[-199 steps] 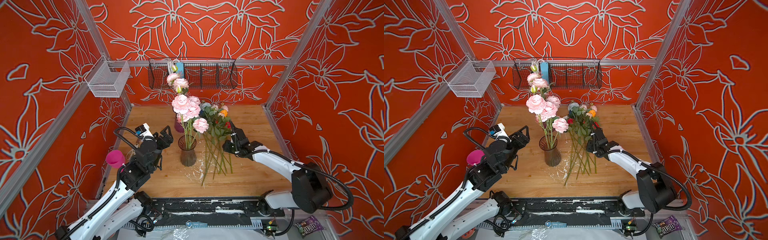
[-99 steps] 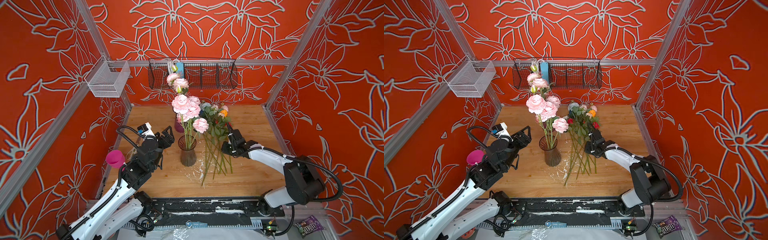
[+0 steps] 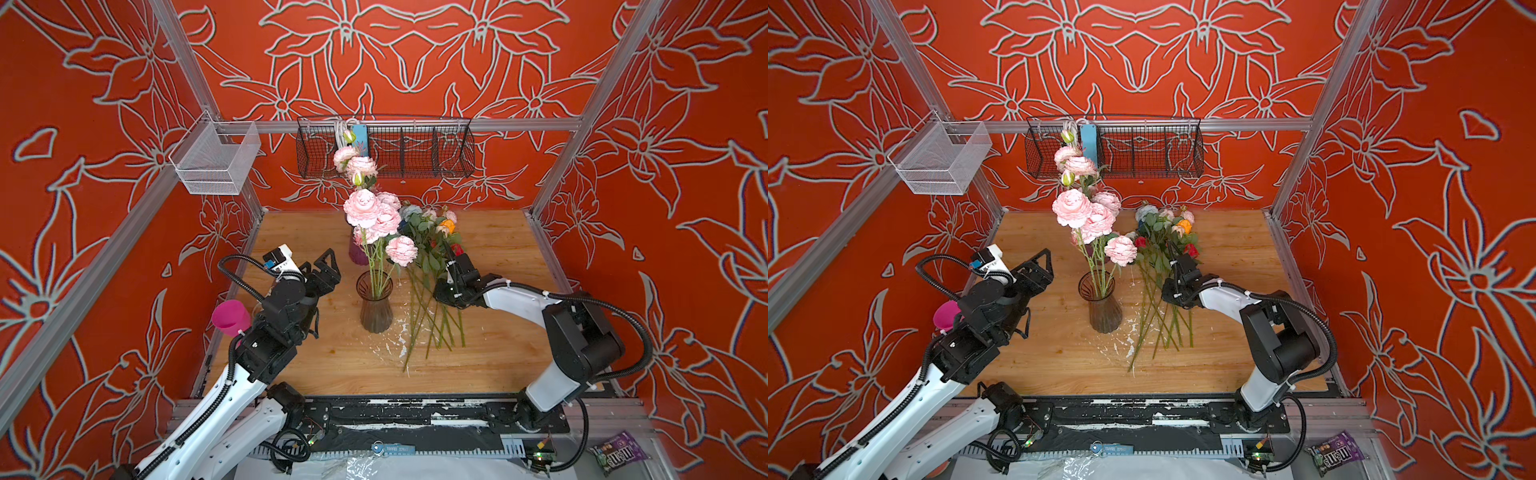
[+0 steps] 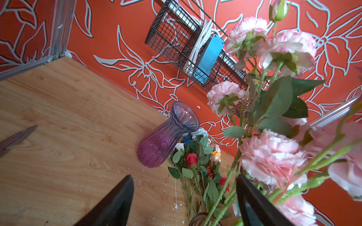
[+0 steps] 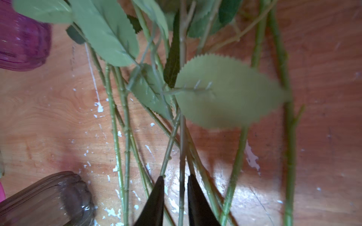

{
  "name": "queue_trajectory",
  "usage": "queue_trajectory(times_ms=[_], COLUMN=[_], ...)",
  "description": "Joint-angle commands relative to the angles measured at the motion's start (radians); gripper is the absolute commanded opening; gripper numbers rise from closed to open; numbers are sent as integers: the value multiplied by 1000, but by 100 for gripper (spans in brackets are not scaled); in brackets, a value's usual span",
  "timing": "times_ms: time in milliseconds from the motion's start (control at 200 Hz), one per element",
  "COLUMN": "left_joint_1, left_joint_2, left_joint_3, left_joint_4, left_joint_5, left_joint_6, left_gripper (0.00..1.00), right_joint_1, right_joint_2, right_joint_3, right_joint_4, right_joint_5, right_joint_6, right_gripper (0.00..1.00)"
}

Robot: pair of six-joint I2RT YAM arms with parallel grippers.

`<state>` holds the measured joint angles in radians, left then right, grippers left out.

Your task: Arrange the flowers into the vase

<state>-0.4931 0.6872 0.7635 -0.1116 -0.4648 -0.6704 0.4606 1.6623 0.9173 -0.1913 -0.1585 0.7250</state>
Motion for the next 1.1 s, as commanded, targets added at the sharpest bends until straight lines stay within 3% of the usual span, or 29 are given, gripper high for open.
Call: queue_trajectory(times_ms=[0,230,525,771,936,1096], left_joint_1=[13,21,22,22,22,22], left_joint_2=[-11,-6,-7,-2,19,41], left_joint_3=[5,5,3,2,8,13], left_joint_4=[19,20,22,59,85,93], left_joint_5=[12,25,40,132,203,235], left_joint_6=[-13,-17,-22,4,28,35], left_gripper=[82,82,82,82,82,82], right_joint_1=[9,9,9,9,6,2], right_joint_2=[16,-64,-401,-619,-648,-534], right_joint_3=[9,-9,-77,-120,-80,59], right_joint_4=[22,-3,-108,-161,-217,-313], right_joint_5=[-11,25,166,235,332,538], right_joint_6=[24,19,-73,-181,-259,-361], right_gripper=[15,0,0,0,0,0])
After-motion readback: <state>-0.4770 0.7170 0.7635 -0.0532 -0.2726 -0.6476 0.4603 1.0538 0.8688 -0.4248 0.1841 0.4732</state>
